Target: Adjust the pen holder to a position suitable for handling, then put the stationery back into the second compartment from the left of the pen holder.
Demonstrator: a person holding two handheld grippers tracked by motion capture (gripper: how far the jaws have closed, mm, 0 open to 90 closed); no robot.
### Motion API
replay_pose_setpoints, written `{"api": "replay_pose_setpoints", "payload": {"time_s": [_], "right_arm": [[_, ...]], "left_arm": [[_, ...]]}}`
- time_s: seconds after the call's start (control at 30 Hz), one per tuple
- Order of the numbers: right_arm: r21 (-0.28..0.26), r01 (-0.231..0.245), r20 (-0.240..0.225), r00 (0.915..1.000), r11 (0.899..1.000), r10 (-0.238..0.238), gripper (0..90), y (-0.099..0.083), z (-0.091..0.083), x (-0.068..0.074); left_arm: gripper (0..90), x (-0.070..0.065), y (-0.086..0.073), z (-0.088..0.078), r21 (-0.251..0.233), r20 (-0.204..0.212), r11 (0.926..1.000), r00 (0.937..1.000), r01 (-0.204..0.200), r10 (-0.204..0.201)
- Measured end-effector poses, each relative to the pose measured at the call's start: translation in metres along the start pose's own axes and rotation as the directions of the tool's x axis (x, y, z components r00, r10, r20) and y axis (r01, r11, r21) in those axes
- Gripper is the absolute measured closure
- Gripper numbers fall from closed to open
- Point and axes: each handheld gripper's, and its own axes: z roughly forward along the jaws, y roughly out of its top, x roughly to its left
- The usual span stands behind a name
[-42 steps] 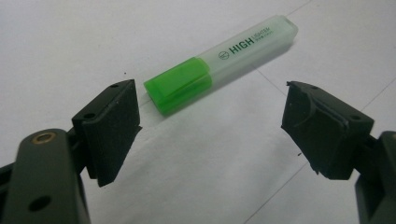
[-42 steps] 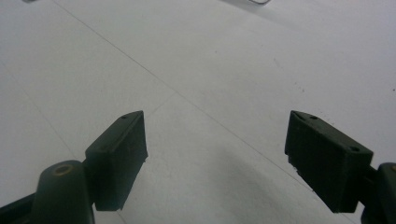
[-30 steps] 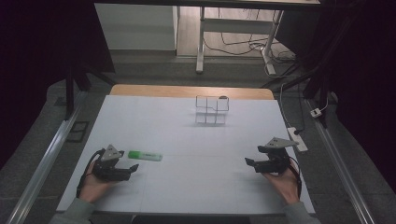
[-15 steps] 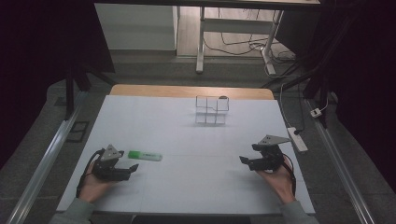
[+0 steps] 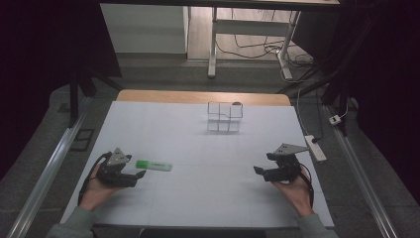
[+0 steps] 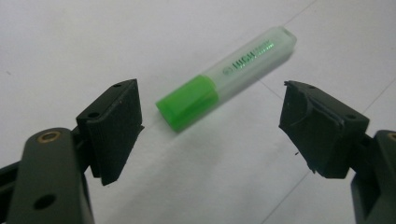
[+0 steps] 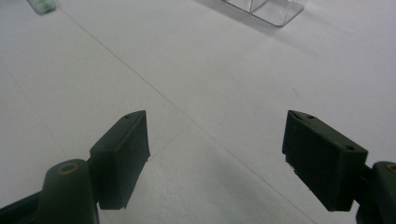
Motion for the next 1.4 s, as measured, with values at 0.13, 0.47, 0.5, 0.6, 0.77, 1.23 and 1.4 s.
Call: {"api": "replay_pose_setpoints", "payload": {"time_s": [0.13, 0.47, 0.5, 0.6, 0.77, 1.23, 1.4], "right_arm": [[-0.006, -0.004, -0.001, 1.0000, 1.000, 0.004, 22.7, -0.001, -0.001, 0.000], [-0.005, -0.007, 0.004, 1.0000, 1.000, 0.007, 22.8, -0.003, -0.003, -0.001], [-0.005, -0.006, 0.005, 1.0000, 1.000, 0.006, 22.8, -0.003, -0.003, -0.001], [-0.003, -0.007, 0.007, 1.0000, 1.000, 0.007, 22.8, -0.003, -0.003, -0.002], [-0.002, -0.006, 0.012, 0.9999, 1.000, 0.006, 22.8, -0.004, -0.003, -0.002], [0.002, -0.005, 0.012, 0.9999, 1.000, 0.005, 22.7, -0.004, -0.003, -0.002], [-0.002, -0.009, 0.014, 0.9999, 1.000, 0.009, 22.7, -0.005, -0.003, -0.003]], "left_arm": [[21.1, 0.003, 0.006, -0.003, -0.005, 0.006, 0.9999, 0.9999, -0.015, 0.015], [21.0, 0.009, 0.016, -0.002, 0.027, 0.021, 0.9985, 0.9987, -0.047, 0.046], [21.1, 0.010, 0.016, -0.002, 0.030, 0.023, 0.9983, 0.9985, -0.050, 0.050], [21.2, 0.012, 0.018, -0.002, 0.042, 0.030, 0.9975, 0.9980, -0.057, 0.056], [23.7, 0.023, 0.020, 0.000, 0.065, 0.016, 0.9972, 0.9993, -0.036, 0.035], [77.8, 0.048, 0.013, 0.023, 0.176, -0.061, 0.9816, 0.9960, 0.075, -0.065], [88.8, 0.047, 0.008, 0.029, 0.228, -0.047, 0.9695, 0.9956, 0.090, -0.081]]}}
